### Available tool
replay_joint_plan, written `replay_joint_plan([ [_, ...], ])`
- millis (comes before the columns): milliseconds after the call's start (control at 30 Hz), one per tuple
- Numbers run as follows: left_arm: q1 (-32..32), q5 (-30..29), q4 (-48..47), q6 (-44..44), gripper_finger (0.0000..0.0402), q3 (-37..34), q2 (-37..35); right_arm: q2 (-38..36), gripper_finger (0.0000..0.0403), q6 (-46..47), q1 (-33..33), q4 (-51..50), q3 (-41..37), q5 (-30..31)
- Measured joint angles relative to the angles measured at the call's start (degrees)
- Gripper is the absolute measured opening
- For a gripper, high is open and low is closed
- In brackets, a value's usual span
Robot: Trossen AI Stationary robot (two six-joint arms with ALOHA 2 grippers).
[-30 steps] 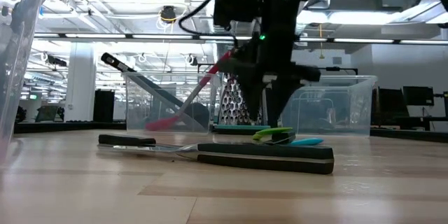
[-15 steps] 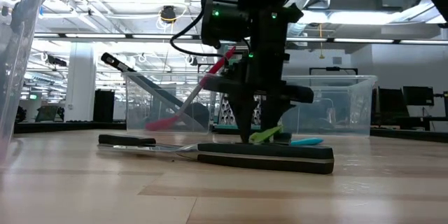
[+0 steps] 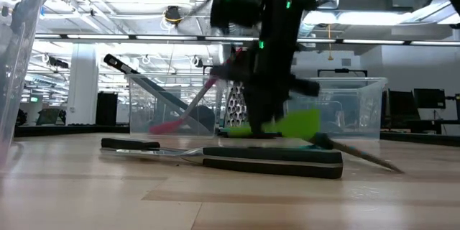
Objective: Pick & Place Kitchen Items
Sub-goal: Put the green spatula into the bottom transparent bin
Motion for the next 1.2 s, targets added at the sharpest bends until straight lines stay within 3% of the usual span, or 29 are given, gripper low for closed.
replay_joint_plan([
  [300,0.12,-8.79,-0.52,0.52,0.0017,0.0,2.53,-13.31,0.0007,-5.01,4.06,3.85,0.15,9.71],
  [633,3.53,-9.59,4.15,0.19,0.0144,0.0,11.65,-24.24,0.0007,-23.76,14.54,25.58,0.37,24.99],
  [833,7.47,2.2,19.42,0.63,0.0204,0.0,17.45,-22.45,0.0007,-34.98,17.19,40.08,0.46,29.05],
  [1000,12.25,5.96,22.57,-2.3,0.0228,0.0,20.48,-19.77,0.0007,-49.48,19.45,51.98,0.32,30.43],
  [1200,17.41,13.39,27.78,-5.68,0.0244,0.0,23.64,-17.72,0.0007,-57.22,20.92,57.17,0.31,31.85],
])
